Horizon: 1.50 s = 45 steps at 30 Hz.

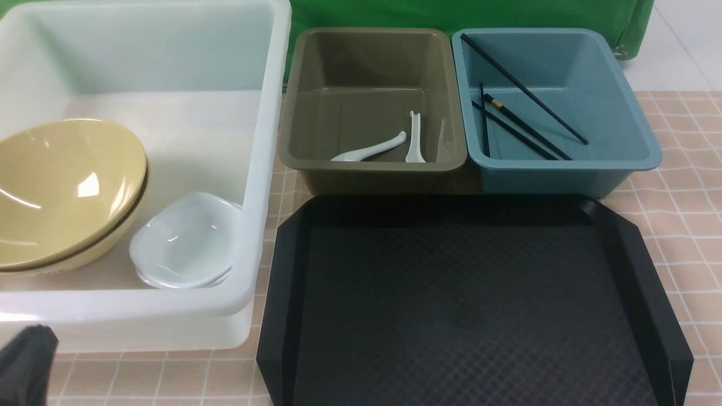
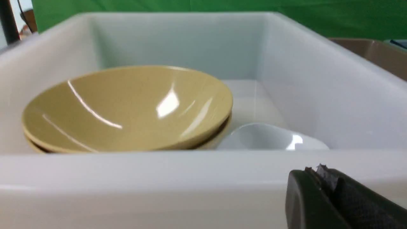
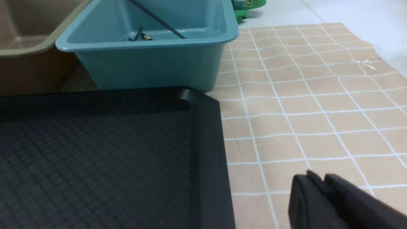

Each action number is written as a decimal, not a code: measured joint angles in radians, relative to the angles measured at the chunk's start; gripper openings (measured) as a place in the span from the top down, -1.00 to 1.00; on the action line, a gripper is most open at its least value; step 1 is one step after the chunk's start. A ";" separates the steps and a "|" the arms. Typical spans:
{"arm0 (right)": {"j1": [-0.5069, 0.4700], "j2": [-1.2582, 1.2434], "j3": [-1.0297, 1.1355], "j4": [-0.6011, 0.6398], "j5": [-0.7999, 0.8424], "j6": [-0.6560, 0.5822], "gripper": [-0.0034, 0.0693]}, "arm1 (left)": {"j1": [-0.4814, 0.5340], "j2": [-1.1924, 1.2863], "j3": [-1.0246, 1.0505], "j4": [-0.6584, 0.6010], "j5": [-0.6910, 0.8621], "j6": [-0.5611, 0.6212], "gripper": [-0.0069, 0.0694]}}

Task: On brown table put chopsticks spoon bowls plates into blue grey white boxes.

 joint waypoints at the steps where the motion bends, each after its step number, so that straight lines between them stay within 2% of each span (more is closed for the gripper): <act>1: 0.000 0.000 0.000 0.000 0.000 0.000 0.63 | -0.003 -0.001 0.000 0.044 0.040 -0.063 0.85; 4: 0.000 0.000 0.000 0.000 0.000 0.000 0.62 | -0.030 -0.001 0.000 0.095 0.120 -0.146 0.85; 10: 0.000 0.000 0.000 0.000 0.001 0.000 0.61 | -0.098 -0.002 0.000 0.104 0.123 -0.165 0.85; 24: 0.000 0.000 0.000 0.000 0.001 0.000 0.57 | -0.023 -0.002 0.000 0.110 0.124 -0.166 0.85; 45: 0.000 0.000 0.000 0.000 0.002 0.000 0.51 | -0.019 -0.002 0.000 0.110 0.124 -0.166 0.85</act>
